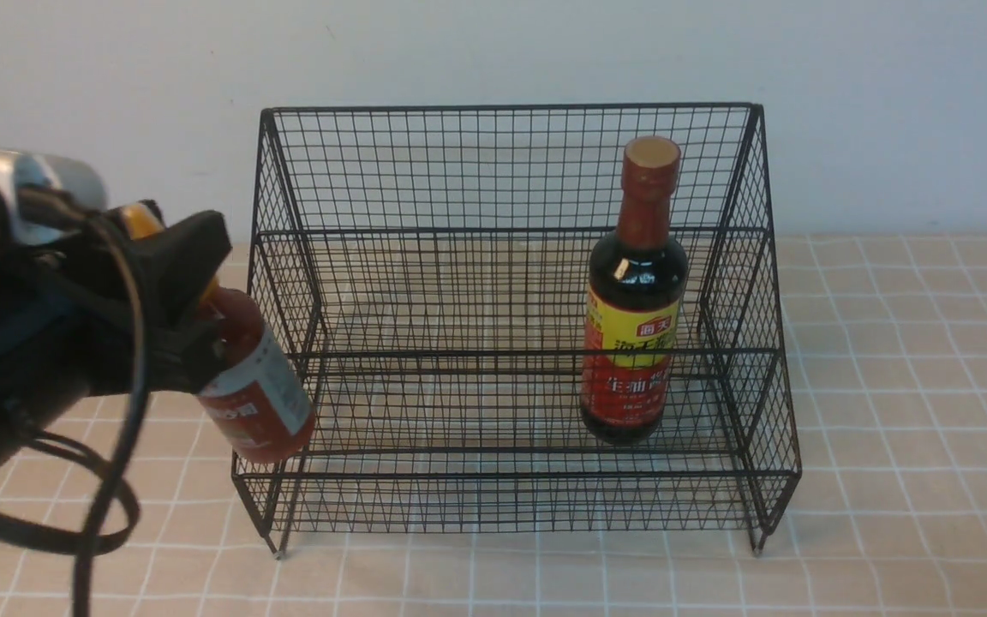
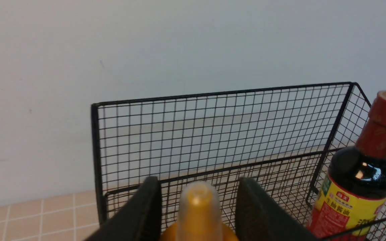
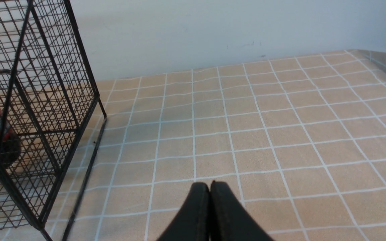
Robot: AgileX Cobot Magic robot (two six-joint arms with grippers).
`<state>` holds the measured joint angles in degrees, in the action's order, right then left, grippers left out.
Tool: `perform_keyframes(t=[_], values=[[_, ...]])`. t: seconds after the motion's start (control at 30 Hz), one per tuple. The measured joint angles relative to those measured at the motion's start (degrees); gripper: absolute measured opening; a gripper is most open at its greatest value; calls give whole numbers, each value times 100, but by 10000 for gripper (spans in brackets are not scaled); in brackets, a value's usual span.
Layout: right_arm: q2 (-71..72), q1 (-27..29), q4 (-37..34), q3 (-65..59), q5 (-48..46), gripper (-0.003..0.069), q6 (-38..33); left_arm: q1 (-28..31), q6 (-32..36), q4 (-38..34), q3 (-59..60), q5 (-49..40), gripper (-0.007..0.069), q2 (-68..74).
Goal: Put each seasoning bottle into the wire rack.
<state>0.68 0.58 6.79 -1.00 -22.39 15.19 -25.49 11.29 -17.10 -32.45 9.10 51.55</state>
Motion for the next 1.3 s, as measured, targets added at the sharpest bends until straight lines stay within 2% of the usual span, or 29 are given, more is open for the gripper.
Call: perform_keyframes(t=[0.2,0.37,0.73,0.97,1.17,1.3], values=[[0,0,0,0,0,-14,0,-344,39,-6,0,934,257,956],[0,0,0,0,0,-14,0,-370,58,-10,0,1222,257,1657],[0,0,0,0,0,-14,0,-379,52,55,-11,1178,257,2524],[0,0,0,0,0,-14,0,-390,52,97,-38,1161,268,2562],[0,0,0,0,0,-14,0,-390,166,97,-44,1099,417,2302],[0,0,0,0,0,-14,0,-390,493,97,-44,956,452,1764]])
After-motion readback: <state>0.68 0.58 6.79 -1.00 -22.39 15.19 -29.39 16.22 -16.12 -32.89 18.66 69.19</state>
